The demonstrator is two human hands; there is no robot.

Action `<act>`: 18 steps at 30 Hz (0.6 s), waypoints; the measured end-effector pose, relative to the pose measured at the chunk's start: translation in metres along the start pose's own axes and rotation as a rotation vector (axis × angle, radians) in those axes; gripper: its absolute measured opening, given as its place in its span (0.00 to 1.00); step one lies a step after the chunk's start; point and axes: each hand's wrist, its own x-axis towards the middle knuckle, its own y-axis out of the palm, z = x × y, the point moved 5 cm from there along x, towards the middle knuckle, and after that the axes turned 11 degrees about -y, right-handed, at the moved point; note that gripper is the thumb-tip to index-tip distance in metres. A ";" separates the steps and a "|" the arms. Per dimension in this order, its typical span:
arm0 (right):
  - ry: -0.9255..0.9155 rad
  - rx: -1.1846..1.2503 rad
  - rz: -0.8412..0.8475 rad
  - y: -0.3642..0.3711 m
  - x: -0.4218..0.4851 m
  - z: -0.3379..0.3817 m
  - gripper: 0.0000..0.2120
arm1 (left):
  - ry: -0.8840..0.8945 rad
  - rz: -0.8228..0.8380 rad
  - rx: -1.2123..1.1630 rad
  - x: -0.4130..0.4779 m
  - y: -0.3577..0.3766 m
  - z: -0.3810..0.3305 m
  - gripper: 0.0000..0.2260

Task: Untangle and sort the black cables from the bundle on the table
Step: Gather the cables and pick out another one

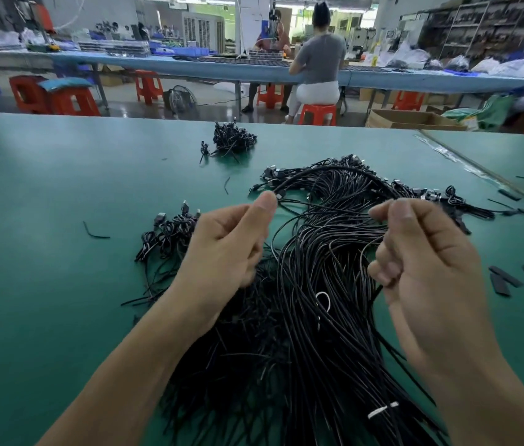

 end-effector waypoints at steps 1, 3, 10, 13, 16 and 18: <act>0.024 -0.057 0.015 -0.001 -0.001 -0.005 0.15 | -0.062 0.149 -0.101 -0.004 0.008 -0.002 0.24; 0.057 -0.202 0.088 0.001 -0.002 -0.015 0.14 | -0.175 0.428 -0.265 -0.015 0.023 -0.009 0.22; 0.188 -0.576 0.773 0.031 -0.030 -0.040 0.08 | -0.224 0.340 -0.676 -0.012 0.021 -0.019 0.13; 0.152 -0.568 0.940 0.042 -0.039 -0.032 0.07 | -0.164 0.099 -0.547 0.000 0.007 -0.002 0.15; 0.093 -0.522 0.904 0.045 -0.036 -0.020 0.07 | -0.025 -0.063 -0.182 0.004 0.004 0.007 0.14; 0.037 -0.513 0.874 0.045 -0.033 -0.016 0.08 | 0.084 -0.109 0.061 0.003 0.009 0.009 0.13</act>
